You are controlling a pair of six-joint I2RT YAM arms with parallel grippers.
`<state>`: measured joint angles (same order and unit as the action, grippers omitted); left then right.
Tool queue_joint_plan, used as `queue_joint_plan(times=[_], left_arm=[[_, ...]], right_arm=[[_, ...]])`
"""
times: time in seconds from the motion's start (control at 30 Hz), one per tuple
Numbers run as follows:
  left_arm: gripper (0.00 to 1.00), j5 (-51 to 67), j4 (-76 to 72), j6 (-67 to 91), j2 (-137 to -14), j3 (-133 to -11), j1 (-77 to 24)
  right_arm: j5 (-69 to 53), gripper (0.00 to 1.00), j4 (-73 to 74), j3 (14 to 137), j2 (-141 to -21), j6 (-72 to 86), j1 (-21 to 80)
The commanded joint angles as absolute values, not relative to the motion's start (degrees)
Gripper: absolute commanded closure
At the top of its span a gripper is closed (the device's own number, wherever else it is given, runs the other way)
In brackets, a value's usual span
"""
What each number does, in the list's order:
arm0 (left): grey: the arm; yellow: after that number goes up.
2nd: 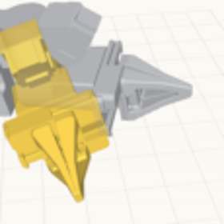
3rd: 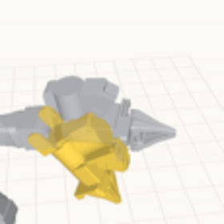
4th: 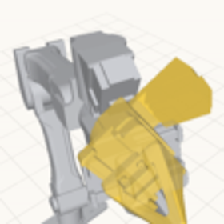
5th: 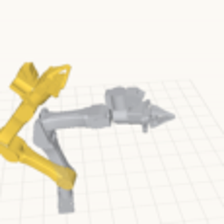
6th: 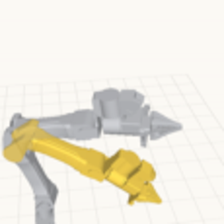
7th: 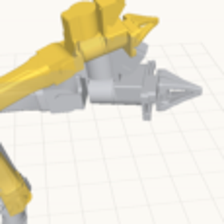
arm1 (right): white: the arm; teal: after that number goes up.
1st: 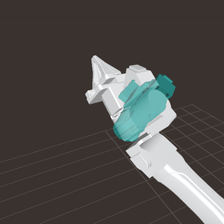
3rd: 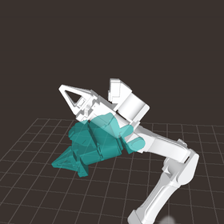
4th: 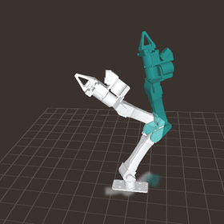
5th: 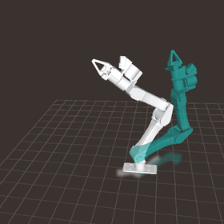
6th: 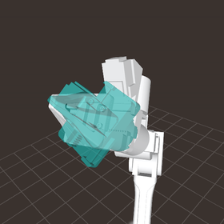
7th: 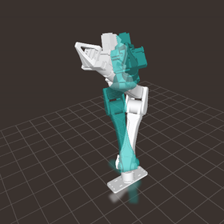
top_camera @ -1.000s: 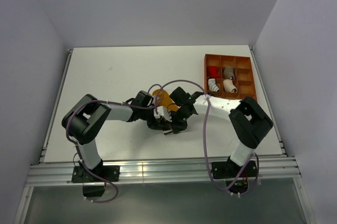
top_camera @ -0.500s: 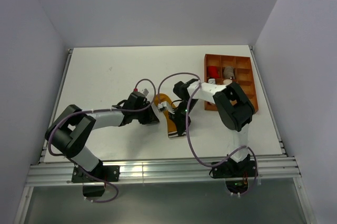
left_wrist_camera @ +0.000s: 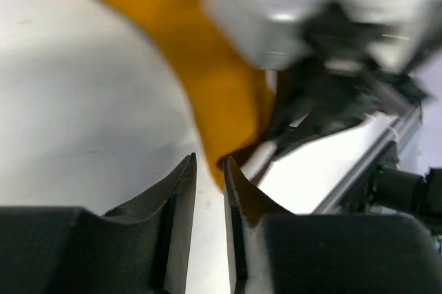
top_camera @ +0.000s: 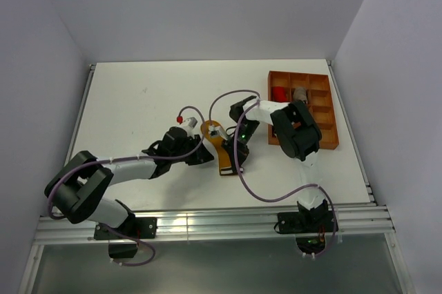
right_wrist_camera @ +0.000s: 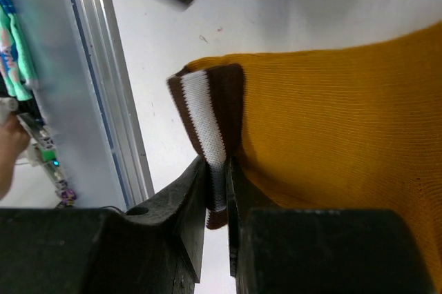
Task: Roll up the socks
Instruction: Roll the sock at the center of the board.
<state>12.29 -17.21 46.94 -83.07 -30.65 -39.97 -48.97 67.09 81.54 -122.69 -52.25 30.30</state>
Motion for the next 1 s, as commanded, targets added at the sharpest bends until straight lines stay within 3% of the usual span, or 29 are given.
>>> queue_joint_plan(times=[0.0,0.3,0.97], left_arm=[[0.71,14.4,-25.2,44.5,-82.4,-31.0,-41.3],[0.63,18.2,-28.5,42.7,-88.1,-34.5,-45.2],[0.63,20.4,-34.9,43.9,-97.0,-33.8,-48.1]], right_arm=[[-48.4,0.83,68.2,83.3,-123.7,-50.5,30.0],[-48.5,0.82,69.3,84.9,-126.5,-48.8,29.4],[-50.4,0.82,73.9,88.2,-129.7,-50.0,28.7]])
